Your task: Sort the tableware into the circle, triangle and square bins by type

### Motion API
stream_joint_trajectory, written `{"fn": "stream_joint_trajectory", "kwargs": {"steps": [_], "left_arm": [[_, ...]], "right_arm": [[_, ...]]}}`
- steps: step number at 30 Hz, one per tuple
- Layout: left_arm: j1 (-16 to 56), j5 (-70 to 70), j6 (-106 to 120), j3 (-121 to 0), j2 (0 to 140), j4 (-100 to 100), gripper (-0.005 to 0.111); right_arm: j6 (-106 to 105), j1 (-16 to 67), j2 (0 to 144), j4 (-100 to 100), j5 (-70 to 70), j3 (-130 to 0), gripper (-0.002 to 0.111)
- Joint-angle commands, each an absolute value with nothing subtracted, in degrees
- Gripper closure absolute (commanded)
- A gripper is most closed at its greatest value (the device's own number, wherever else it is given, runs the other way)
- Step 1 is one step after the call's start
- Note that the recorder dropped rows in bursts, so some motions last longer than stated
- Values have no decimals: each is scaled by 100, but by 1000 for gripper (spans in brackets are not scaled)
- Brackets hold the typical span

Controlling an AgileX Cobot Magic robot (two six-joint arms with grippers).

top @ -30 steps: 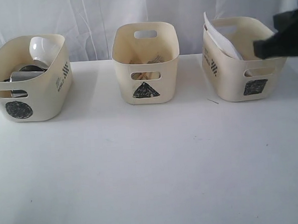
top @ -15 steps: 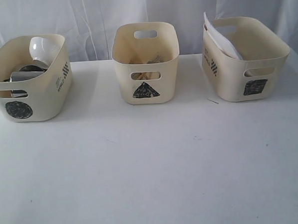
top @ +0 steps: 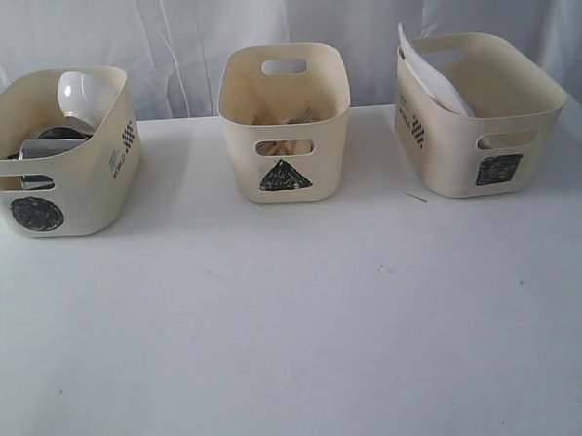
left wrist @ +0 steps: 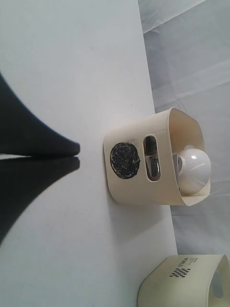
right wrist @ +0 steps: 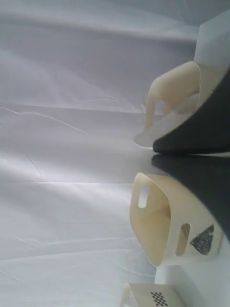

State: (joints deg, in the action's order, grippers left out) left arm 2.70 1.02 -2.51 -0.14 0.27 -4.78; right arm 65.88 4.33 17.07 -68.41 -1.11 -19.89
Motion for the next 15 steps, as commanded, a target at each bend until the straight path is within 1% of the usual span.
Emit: {"fn": "stream_joint_trajectory", "kwargs": {"steps": [1, 5, 6, 11, 15], "left_arm": [[274, 125, -268, 0, 0, -448, 107], [274, 125, -268, 0, 0, -448, 107], [274, 125, -268, 0, 0, -448, 107], [274, 125, -268, 0, 0, -448, 107], [274, 125, -268, 0, 0, -448, 107]], "right_arm": [[6562, 399, 1601, -6885, -661, -1572, 108], [6373, 412, 1475, -6821, -1081, -1158, 108], [6046, 435, 1426, -6536, -1081, -982, 108], [2762, 569, 803, -4028, -1021, -330, 108], [1914, 569, 132, -3007, -558, -115, 108]]}}
